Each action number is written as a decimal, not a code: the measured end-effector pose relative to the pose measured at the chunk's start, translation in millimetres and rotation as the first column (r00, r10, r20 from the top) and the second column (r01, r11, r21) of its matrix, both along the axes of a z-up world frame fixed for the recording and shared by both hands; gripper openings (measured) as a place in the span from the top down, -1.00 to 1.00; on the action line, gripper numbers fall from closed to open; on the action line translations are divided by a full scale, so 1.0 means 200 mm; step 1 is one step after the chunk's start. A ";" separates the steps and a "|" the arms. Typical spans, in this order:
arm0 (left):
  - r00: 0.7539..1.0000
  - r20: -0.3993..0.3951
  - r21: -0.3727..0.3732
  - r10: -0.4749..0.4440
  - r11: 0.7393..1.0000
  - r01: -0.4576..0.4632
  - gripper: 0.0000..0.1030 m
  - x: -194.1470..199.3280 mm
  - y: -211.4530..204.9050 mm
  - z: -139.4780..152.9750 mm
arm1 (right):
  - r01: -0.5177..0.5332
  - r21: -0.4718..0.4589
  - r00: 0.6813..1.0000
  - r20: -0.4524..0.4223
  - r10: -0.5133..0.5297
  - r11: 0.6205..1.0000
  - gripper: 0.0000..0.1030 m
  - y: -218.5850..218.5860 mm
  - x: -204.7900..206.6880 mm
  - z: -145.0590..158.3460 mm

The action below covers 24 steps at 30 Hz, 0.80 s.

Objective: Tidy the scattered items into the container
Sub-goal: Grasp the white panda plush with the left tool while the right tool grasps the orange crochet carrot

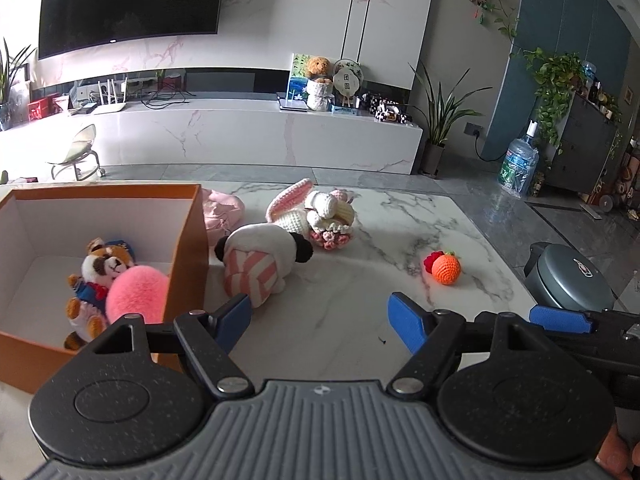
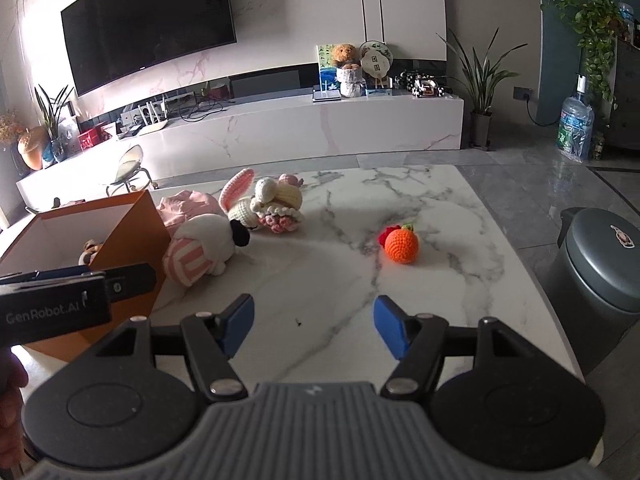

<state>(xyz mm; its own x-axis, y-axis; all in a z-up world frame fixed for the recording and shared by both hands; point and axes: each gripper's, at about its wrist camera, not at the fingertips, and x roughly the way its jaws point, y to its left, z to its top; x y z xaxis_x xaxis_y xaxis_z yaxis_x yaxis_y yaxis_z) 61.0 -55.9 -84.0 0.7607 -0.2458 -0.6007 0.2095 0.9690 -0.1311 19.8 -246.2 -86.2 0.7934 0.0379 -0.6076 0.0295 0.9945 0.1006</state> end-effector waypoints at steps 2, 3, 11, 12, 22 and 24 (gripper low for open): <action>1.000 -0.004 0.012 -0.001 1.000 0.001 -0.73 0.05 -0.02 -0.03 | 0.010 -0.010 1.000 -0.004 -0.010 1.000 -0.34 -0.03 0.05 -0.02; 1.000 -0.002 0.025 0.004 1.000 -0.004 -0.73 0.08 -0.03 -0.04 | 0.015 -0.013 1.000 -0.007 -0.015 1.000 -0.34 -0.04 0.07 -0.03; 0.997 -0.015 0.163 0.076 0.984 -0.073 -0.73 0.37 -0.10 -0.18 | 0.055 -0.024 0.998 -0.035 -0.056 0.998 -0.34 -0.16 0.31 -0.15; 0.996 -0.021 0.175 0.088 0.981 -0.083 -0.73 0.41 -0.10 -0.20 | 0.058 -0.021 0.998 -0.039 -0.059 0.998 -0.34 -0.18 0.34 -0.17; 0.992 -0.027 0.246 0.123 0.963 -0.112 -0.74 0.60 -0.09 -0.34 | 0.072 -0.029 0.995 -0.070 -0.074 0.997 -0.34 -0.28 0.65 -0.32; 0.992 -0.026 0.265 0.121 0.958 -0.110 -0.74 0.63 -0.11 -0.37 | 0.074 -0.036 0.994 -0.073 -0.076 0.997 -0.34 -0.29 0.71 -0.35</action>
